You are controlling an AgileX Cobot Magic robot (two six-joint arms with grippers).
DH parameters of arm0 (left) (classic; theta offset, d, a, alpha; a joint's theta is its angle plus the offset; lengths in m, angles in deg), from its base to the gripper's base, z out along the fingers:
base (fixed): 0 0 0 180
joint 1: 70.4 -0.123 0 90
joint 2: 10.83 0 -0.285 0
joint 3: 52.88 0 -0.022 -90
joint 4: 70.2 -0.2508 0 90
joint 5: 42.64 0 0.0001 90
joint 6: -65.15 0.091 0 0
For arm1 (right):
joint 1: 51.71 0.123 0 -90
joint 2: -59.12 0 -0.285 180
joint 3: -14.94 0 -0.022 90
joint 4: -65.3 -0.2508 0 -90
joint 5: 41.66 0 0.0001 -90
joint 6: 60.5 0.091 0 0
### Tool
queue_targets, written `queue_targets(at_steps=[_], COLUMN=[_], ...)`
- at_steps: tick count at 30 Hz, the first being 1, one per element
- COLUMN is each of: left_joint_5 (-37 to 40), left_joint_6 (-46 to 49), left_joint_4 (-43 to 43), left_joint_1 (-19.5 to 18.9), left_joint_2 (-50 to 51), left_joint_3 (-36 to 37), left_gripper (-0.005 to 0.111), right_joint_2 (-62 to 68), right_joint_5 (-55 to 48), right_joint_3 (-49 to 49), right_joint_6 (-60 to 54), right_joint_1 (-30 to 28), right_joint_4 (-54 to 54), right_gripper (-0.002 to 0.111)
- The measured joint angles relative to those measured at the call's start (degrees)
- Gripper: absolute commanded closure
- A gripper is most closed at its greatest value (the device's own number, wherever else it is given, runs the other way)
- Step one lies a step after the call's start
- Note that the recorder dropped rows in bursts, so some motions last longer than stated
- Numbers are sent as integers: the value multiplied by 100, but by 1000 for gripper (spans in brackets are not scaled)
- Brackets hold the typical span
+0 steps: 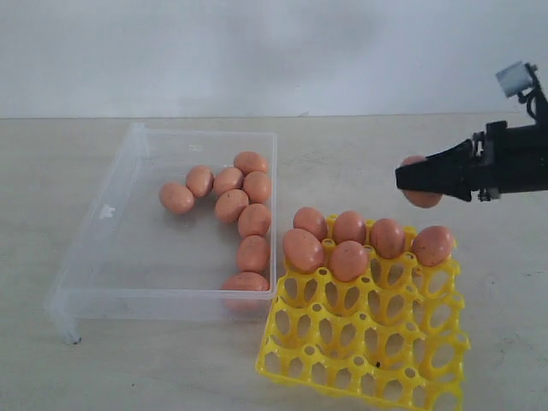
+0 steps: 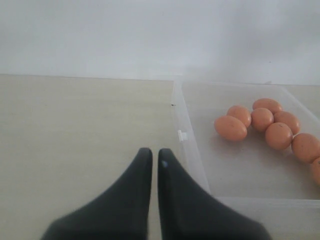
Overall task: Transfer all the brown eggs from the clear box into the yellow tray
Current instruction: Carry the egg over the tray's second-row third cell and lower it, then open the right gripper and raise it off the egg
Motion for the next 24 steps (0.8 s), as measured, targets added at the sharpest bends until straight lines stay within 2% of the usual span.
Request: queue_targets(at_steps=[4,9,17,24], left_joint_5=[0,0,0,0], left_joint_6=[0,0,0,0], left_joint_4=[0,0,0,0], left_joint_1=[0,0,0,0], left_joint_2=[0,0,0,0], left_joint_3=[0,0,0,0], left_gripper=[102,102,102,102], right_joint_2=[12,12,206,220], right_joint_5=[-137,-601,-788,-610], right_joint_3=[0,0,5,5], right_joint_6=[-1114,-1666,-1625,-820], right_joint_1=[337,714,758,758], right_joint_4=[164,226,236,236], right_gripper=[108,108,108,108])
